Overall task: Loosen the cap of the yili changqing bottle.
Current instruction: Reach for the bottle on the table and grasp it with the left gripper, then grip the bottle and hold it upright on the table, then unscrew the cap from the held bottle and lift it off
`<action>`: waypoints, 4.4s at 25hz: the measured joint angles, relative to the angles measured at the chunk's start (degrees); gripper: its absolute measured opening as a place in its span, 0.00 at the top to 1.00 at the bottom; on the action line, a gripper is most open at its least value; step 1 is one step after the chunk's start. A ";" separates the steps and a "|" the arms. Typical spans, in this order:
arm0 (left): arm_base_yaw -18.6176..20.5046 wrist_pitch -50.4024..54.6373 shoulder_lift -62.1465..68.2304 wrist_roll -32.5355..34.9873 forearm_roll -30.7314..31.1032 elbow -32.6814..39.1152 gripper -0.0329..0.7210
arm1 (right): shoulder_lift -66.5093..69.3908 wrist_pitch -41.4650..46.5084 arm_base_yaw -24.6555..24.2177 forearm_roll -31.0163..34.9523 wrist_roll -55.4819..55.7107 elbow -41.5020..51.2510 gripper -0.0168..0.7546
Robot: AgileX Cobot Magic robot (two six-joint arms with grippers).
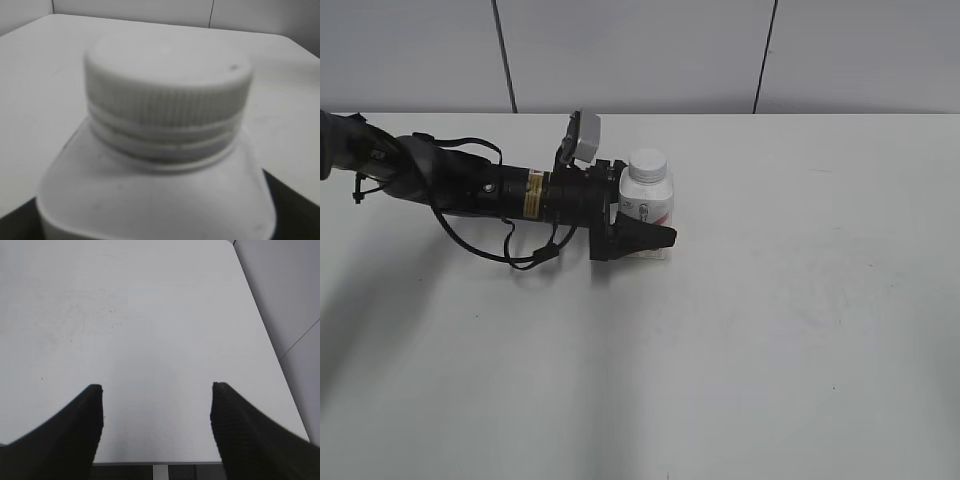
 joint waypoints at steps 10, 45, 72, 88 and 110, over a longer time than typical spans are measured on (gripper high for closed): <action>0.30 0.05 0.06 -0.43 0.45 -0.31 0.37 | 0.00 0.00 0.00 0.00 0.00 0.00 0.29; -8.66 1.49 -14.55 24.22 -13.97 32.88 0.45 | 0.00 -0.11 0.00 0.00 0.00 0.00 0.29; -8.66 -0.20 -11.56 25.26 -16.53 32.99 0.45 | 0.00 -0.11 0.00 0.00 0.00 0.00 0.29; -8.66 -0.27 -11.56 25.31 -16.30 32.99 0.45 | 0.00 -1.46 0.00 -1.06 -1.16 -0.06 0.29; -8.66 -0.27 -11.56 25.37 -16.40 32.99 0.45 | 26.87 -0.80 -0.06 9.65 6.12 -9.87 0.29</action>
